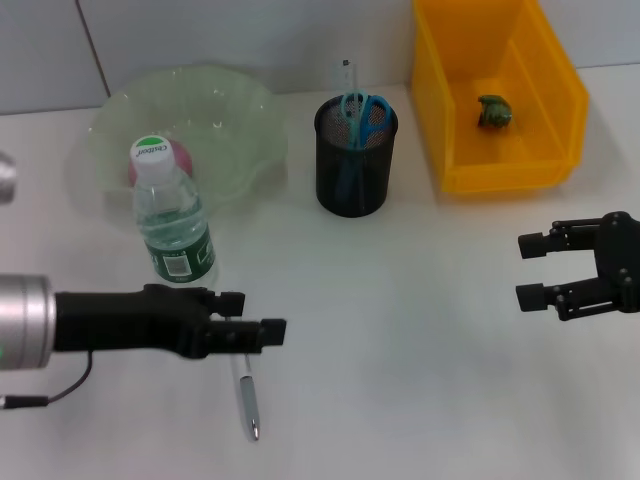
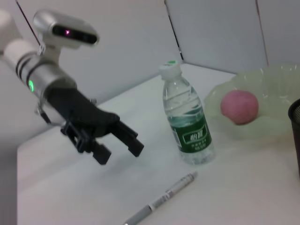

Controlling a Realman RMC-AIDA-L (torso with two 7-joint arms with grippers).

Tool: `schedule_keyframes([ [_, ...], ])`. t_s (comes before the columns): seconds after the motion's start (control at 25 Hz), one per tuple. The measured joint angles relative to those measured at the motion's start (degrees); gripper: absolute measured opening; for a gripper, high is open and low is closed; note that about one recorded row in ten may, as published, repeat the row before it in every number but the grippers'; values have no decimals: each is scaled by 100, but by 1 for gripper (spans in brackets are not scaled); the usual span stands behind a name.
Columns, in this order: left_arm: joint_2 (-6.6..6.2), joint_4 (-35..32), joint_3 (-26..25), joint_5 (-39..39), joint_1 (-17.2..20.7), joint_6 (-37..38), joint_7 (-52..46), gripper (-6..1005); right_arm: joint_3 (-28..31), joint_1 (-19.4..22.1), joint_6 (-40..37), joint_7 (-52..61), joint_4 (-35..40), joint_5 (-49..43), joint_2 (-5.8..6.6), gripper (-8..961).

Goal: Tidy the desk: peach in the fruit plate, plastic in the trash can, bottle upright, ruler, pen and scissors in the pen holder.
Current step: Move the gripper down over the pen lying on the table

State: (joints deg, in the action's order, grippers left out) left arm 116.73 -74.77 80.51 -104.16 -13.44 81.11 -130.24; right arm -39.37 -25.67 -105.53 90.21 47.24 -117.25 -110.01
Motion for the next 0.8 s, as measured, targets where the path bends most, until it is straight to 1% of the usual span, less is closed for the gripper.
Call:
schedule_keyframes([
  [0.04,45,-125,-16,-186,-59,45,-326,798,-6,-5,14,-7,31,-25,-1,810],
  [0.08,45,-125,-16,-186,-59,45,-326,798,-10,-10,27,-12,60,-49,-6,810],
  [0.12,121,-403,-36,-635,-238,161,-1040,798,-12,-21,43,-12,107,-68,-11,810],
  [0.2,149,-533,0,-986,-419,274,-1533,798,-12,-40,63,-14,164,-88,-24,810],
  [0.28,163,-573,123,-1622,-828,439,-2416,797,-12,-55,67,-18,195,-130,-30,810],
  [0.32,163,-573,123,-1622,-828,439,-2416,797,-12,-62,67,-20,209,-160,-31,810],
  [0.36,166,-519,156,-1800,-962,496,-2635,797,-12,-69,68,-28,230,-197,-32,810],
  [0.4,174,-382,227,-2131,-1232,612,-3011,797,-11,-72,69,-40,245,-226,-34,810],
  [0.44,174,-382,227,-2131,-1232,612,-3011,797,-10,-76,68,-66,253,-245,-38,810],
  [0.48,179,-287,314,-2334,-1404,667,-3210,797,-10,-76,68,-66,253,-245,-38,811],
  [0.6,181,-222,399,-2452,-1506,673,-3297,795,-9,-77,72,-114,255,-248,-38,811],
  [0.68,203,8,619,-2761,-1766,645,-3451,792,-9,-76,94,-144,257,-255,-43,811],
  [0.8,223,141,751,-2812,-1875,528,-3457,790,-9,-78,143,-151,258,-310,-52,811],
])
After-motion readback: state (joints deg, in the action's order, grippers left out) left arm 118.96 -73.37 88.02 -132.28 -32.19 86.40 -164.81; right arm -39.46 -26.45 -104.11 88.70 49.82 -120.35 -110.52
